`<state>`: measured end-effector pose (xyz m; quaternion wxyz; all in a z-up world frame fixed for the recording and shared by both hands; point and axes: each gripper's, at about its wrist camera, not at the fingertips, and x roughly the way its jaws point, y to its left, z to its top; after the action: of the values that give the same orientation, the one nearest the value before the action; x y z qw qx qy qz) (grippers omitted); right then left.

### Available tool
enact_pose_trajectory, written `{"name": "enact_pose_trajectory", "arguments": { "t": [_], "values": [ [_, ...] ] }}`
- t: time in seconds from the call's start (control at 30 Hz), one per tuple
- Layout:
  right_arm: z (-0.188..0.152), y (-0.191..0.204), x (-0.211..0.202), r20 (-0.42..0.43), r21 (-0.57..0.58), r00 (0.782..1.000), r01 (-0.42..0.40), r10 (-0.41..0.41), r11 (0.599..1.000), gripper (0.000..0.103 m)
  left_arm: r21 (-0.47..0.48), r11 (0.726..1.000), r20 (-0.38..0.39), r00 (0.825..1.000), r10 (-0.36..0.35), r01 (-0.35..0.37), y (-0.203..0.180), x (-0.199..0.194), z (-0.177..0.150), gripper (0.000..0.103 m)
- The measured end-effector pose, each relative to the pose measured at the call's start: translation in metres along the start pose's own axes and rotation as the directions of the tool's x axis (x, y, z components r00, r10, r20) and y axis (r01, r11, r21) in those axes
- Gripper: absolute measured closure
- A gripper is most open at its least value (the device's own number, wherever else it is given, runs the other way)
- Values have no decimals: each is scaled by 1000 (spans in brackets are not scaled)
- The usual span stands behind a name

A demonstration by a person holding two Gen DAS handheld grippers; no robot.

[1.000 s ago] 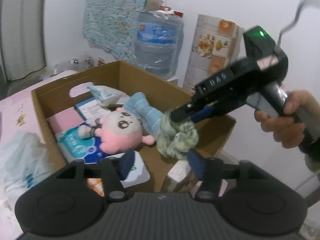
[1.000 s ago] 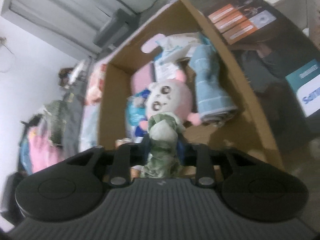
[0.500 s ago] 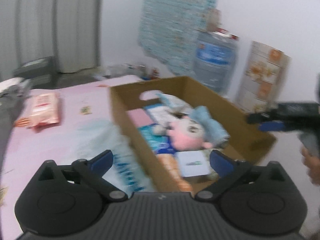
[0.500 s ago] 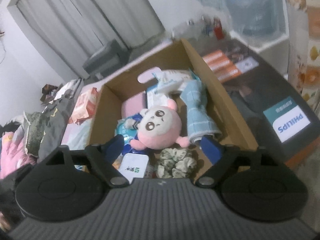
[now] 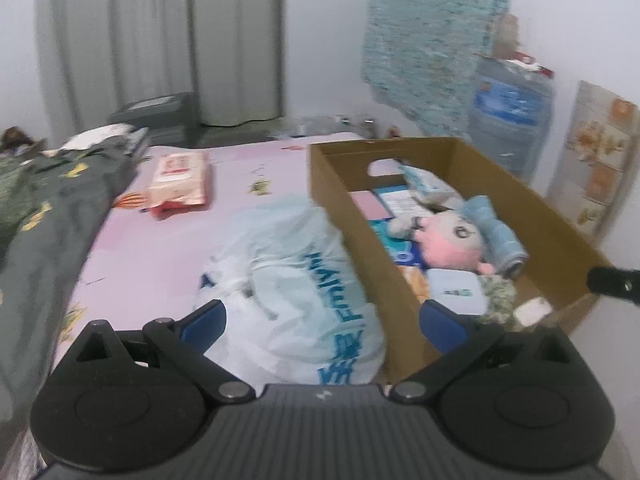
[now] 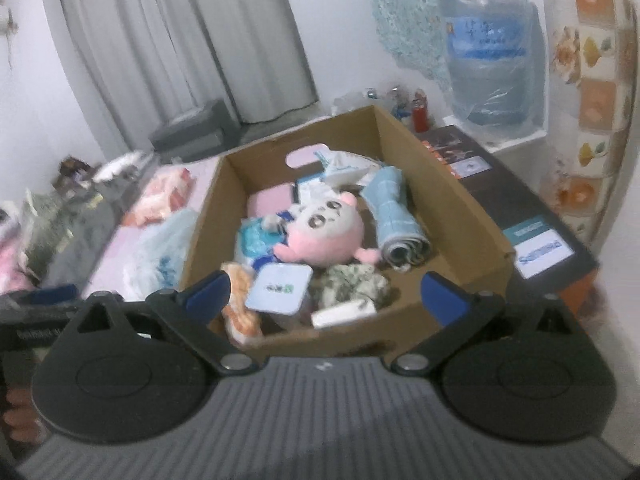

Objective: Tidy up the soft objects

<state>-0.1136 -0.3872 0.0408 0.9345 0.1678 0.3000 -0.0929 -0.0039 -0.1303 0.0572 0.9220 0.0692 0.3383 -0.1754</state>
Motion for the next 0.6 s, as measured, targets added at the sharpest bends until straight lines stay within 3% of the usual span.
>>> {"name": "enact_pose_trajectory", "arguments": {
  "t": [0.07, 0.2, 0.33, 0.6],
  "values": [
    [-5, 9, 0, 1, -41, 999, 54, -54, 998, 1, 3, 999, -22, 999, 46, -46, -3, 1, -1, 0],
    [-13, 26, 6, -17, -93, 993, 119, -121, 989, 1, 56, 997, -113, 992, 58, -52, -12, 10, -1, 0],
    [-16, 38, 15, -47, -103, 992, 112, -117, 988, 1, 67, 995, -125, 988, 87, -79, -21, 11, -5, 0],
    [-20, 64, 26, -94, -179, 990, 88, -106, 980, 1, 17, 997, -118, 990, 76, -75, -25, 0, -8, 0]
  ]
}}
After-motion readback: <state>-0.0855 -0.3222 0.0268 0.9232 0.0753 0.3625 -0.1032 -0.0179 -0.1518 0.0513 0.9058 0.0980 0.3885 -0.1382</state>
